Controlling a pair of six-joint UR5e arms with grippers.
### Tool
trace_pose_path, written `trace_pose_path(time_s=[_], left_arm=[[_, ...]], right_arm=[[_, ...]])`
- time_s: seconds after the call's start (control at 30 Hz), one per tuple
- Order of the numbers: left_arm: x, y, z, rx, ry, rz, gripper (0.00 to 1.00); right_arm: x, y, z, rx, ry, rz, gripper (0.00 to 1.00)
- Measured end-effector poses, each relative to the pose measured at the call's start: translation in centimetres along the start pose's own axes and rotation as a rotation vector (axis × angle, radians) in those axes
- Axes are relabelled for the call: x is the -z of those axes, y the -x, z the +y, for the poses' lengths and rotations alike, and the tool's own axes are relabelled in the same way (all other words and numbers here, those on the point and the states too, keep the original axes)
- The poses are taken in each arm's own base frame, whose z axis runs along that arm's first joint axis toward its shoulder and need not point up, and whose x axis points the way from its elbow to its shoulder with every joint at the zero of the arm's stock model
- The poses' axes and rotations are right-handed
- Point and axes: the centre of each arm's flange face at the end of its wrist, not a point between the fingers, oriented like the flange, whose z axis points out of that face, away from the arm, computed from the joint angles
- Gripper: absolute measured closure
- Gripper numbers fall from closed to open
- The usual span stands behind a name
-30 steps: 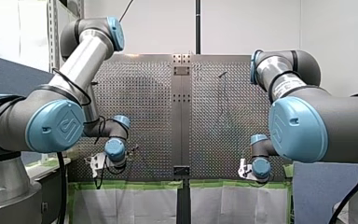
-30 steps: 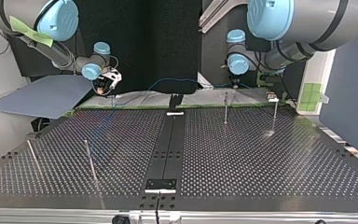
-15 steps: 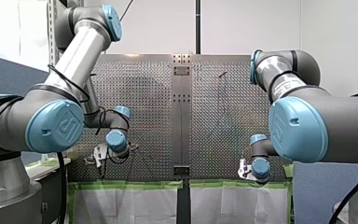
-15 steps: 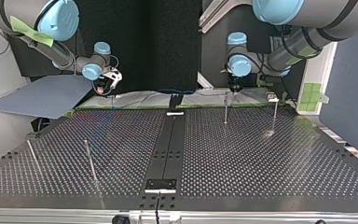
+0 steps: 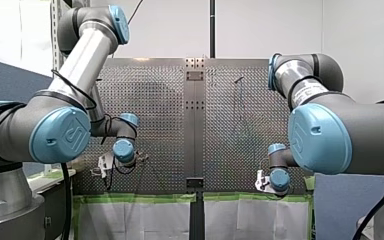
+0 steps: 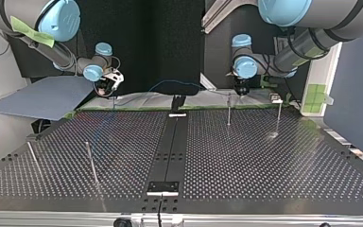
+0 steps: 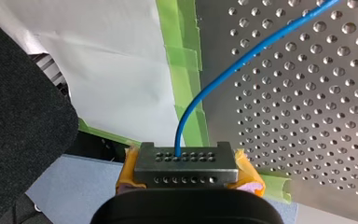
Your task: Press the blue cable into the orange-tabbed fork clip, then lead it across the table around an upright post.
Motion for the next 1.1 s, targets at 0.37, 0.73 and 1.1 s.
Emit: trace_pose_path(time_s=[0.37, 0.73, 1.1], left_arm=[[-0.33, 0.14, 0.02, 0.011, -0.021, -0.008, 1.00], [-0.54, -0.46, 0.17, 0.023, -0.026, -0.003, 1.00], [-0.83, -0.36, 0.40, 0.028, -0.026, -0.013, 1.00]], right_arm=[[-0.02, -0.04, 0.02, 0.000, 0.002, 0.001, 1.00], [0.01, -0.02, -0.07, 0.001, 0.002, 0.001, 1.00], [0.01, -0.07, -0.17, 0.002, 0.000, 0.002, 1.00]])
